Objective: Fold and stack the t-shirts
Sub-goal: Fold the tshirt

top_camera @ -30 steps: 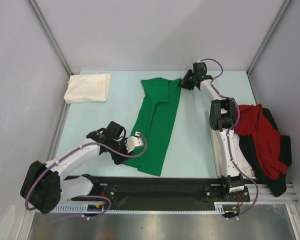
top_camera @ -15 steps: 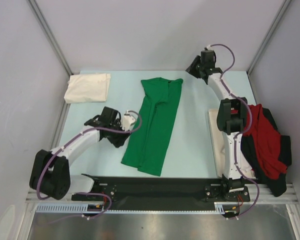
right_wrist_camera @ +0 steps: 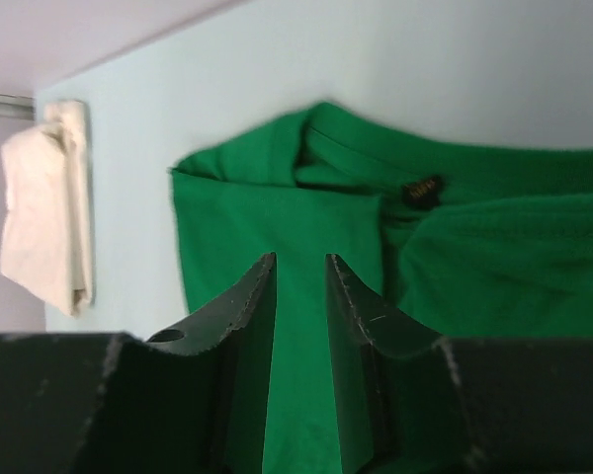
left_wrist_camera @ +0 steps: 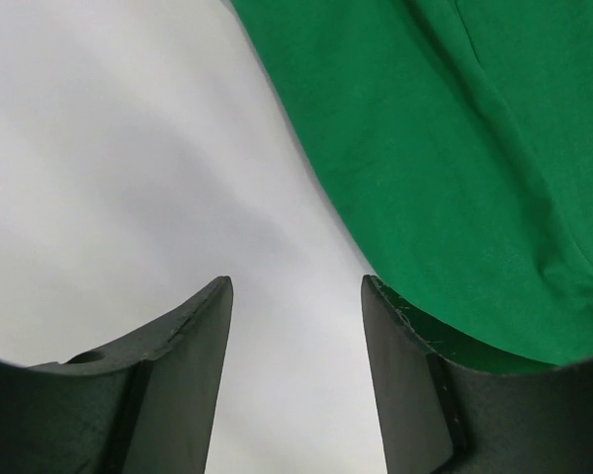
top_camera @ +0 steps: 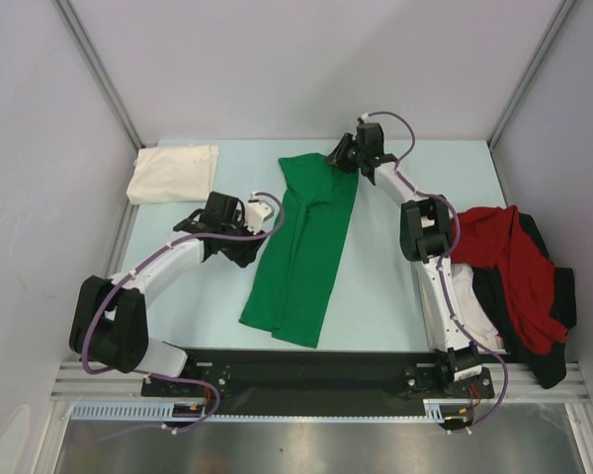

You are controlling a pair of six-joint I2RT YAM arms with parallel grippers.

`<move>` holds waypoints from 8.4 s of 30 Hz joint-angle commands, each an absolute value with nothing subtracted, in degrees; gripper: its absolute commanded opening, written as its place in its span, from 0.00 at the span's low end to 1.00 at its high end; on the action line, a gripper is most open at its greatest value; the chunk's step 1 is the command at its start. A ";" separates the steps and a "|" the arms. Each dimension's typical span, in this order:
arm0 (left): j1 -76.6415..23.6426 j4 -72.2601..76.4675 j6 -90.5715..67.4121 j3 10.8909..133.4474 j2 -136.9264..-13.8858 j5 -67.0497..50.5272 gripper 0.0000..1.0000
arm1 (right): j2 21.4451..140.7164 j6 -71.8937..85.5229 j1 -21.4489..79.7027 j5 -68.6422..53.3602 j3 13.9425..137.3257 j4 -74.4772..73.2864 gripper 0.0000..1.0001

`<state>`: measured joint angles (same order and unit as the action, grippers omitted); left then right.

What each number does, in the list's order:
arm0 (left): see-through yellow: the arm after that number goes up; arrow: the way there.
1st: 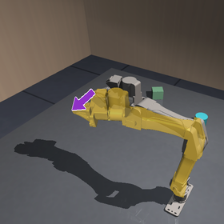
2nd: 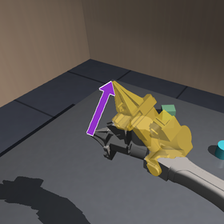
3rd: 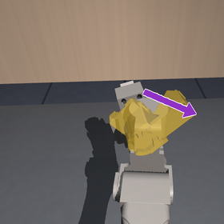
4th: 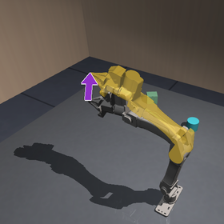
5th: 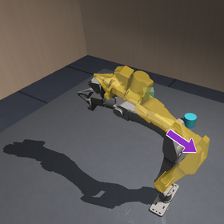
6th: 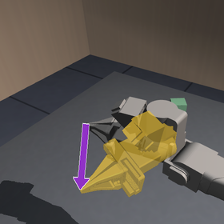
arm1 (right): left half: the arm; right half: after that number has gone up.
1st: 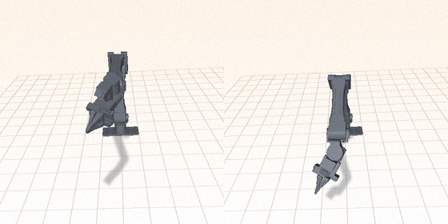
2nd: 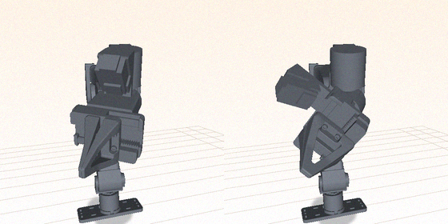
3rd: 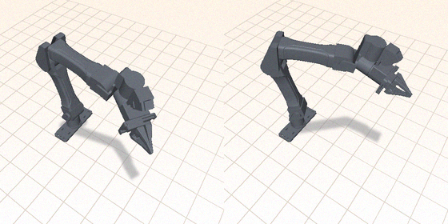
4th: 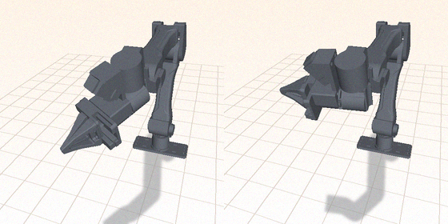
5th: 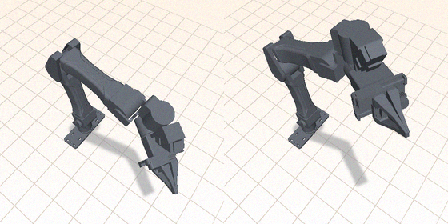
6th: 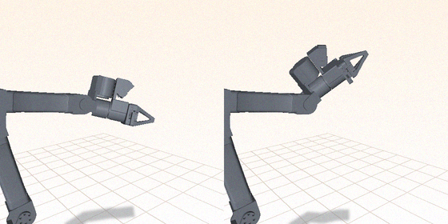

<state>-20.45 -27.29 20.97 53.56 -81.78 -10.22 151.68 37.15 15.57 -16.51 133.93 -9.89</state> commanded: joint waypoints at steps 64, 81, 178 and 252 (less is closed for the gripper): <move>-17.67 -24.43 21.88 51.59 -81.21 -10.28 0.61 | 139.66 40.96 13.27 -8.62 119.03 -7.03 0.00; -17.67 -26.54 23.37 52.20 -82.70 -11.51 0.61 | 141.24 41.40 10.99 -10.37 118.20 -6.15 0.18; -65.31 -21.80 46.59 24.44 -52.24 -19.34 0.00 | 53.89 53.44 50.98 -14.33 30.48 -38.84 0.00; -44.20 -11.95 44.30 44.82 -93.87 -6.85 0.55 | 90.35 34.98 24.70 -17.22 43.33 -13.54 0.54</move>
<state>-43.07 -12.67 43.59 45.45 -89.93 -4.75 88.77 33.50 24.05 -16.03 44.56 -16.38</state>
